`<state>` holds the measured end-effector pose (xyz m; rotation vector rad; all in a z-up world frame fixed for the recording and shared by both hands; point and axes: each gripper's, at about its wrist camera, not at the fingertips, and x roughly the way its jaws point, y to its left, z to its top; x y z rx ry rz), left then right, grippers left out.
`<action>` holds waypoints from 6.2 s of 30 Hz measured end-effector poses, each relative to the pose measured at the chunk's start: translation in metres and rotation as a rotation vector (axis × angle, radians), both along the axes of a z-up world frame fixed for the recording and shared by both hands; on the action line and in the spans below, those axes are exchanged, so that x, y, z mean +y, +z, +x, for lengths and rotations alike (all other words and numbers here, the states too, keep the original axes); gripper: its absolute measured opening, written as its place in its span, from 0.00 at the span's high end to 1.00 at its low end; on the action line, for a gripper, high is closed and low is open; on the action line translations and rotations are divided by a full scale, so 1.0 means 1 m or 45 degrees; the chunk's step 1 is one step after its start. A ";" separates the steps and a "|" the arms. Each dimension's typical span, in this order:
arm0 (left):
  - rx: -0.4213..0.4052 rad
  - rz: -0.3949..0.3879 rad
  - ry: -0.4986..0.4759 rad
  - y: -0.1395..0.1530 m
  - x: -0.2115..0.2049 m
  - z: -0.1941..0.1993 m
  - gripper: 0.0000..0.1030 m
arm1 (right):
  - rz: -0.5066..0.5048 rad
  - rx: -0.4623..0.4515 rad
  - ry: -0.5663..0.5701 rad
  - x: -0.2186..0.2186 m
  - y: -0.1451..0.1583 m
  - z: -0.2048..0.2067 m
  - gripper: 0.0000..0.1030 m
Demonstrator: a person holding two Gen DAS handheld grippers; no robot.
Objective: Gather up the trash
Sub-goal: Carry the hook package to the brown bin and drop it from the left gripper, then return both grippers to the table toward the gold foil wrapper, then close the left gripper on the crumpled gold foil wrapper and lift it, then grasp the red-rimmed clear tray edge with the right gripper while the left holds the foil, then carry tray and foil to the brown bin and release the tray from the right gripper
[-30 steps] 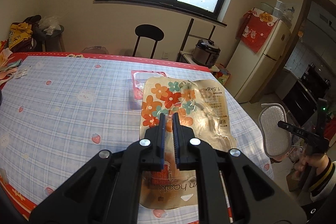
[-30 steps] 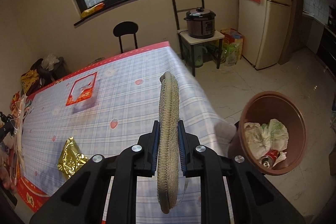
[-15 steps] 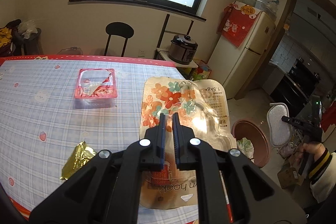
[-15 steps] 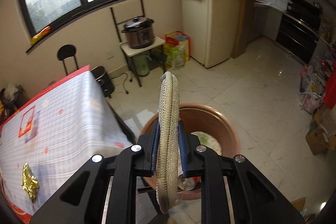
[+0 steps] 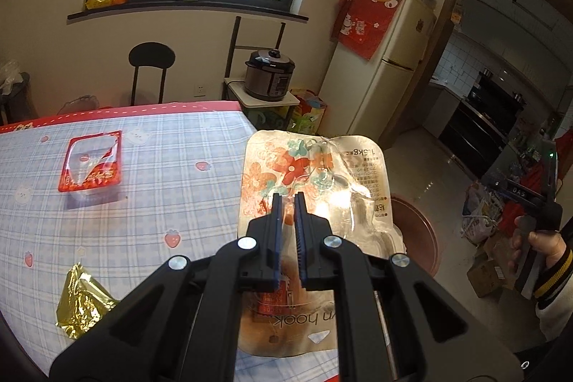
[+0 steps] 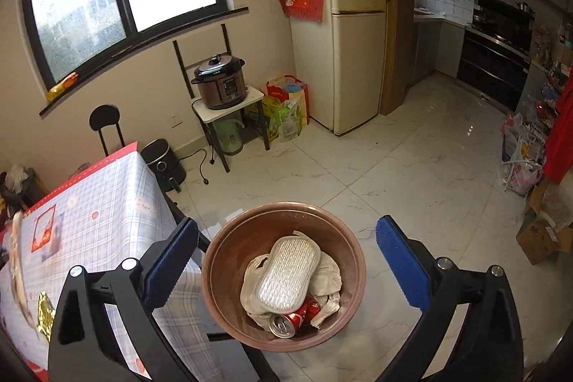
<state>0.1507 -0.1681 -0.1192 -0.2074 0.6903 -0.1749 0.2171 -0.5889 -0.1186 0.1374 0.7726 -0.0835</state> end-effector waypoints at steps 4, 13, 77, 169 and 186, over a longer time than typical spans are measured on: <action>-0.010 0.010 -0.093 0.000 -0.034 0.017 0.90 | -0.038 -0.003 0.007 -0.007 0.008 -0.014 0.05; 0.019 -0.027 -0.298 -0.014 -0.123 0.073 0.90 | -0.012 -0.008 -0.106 -0.043 0.016 -0.047 0.05; 0.468 -0.147 0.426 -0.150 0.255 -0.129 0.23 | -0.013 0.292 0.616 0.373 -0.033 -0.060 0.05; 0.170 -0.175 0.726 -0.084 0.399 -0.170 0.46 | 0.307 0.325 0.787 0.520 -0.095 0.003 0.85; 0.100 -0.114 0.617 -0.043 0.322 -0.156 0.46 | 0.442 0.061 0.663 0.386 -0.026 -0.025 0.91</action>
